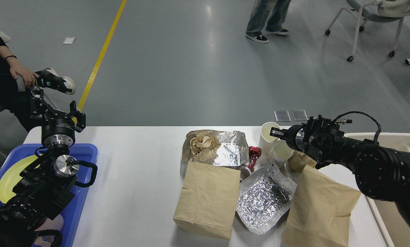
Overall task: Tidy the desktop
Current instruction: 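Lower the right gripper onto the farther white paper cup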
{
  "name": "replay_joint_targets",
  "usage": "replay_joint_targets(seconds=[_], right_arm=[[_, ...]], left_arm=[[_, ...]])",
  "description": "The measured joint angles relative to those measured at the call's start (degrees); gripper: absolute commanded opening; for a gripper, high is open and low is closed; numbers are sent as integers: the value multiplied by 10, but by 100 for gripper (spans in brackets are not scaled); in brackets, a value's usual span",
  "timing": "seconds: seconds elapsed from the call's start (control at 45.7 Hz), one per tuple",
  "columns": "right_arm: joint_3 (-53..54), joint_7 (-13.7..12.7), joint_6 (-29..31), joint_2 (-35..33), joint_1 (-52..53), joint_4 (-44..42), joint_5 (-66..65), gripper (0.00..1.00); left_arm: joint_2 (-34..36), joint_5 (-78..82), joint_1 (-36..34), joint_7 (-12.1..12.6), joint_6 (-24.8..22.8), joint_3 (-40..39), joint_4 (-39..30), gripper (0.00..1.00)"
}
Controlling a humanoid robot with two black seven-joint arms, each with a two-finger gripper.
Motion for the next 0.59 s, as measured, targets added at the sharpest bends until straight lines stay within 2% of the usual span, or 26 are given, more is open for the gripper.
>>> replay_joint_targets(seconds=[0.372,0.46,0.591], right_arm=[[6,0,5,-1,25,9,1,0],[9,0,10,-12,59,17,2,0],[14,2,14,-64,144,70,0,0]], left_arm=[[0,0,0,0,0,0,0,97],[0,0,0,0,0,0,0,97],[0,0,0,0,0,0,0,97]])
